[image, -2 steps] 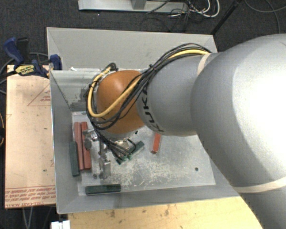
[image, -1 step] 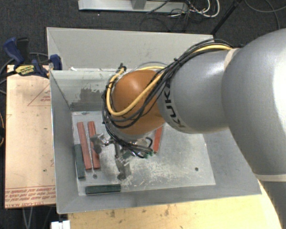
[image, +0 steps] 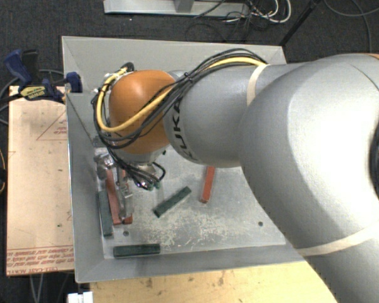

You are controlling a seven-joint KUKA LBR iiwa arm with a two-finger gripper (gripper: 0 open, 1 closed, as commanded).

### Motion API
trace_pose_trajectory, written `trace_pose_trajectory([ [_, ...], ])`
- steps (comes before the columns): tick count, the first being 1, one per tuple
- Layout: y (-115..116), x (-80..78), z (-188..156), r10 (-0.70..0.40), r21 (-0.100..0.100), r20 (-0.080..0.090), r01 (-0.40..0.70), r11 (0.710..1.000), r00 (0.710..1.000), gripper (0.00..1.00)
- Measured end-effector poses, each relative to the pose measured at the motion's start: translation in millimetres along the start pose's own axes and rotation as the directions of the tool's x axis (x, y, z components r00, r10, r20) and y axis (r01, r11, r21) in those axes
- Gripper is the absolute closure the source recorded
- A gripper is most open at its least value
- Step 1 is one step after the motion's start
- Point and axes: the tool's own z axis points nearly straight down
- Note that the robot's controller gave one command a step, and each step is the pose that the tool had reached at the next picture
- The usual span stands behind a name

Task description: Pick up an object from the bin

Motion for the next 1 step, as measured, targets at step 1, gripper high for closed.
trace_pose_trajectory([
  [1, 3.9, 20.6, 19.5, -0.599, 0.008, -0.007, 0.599, 0.801, 0.801, 0.00],
])
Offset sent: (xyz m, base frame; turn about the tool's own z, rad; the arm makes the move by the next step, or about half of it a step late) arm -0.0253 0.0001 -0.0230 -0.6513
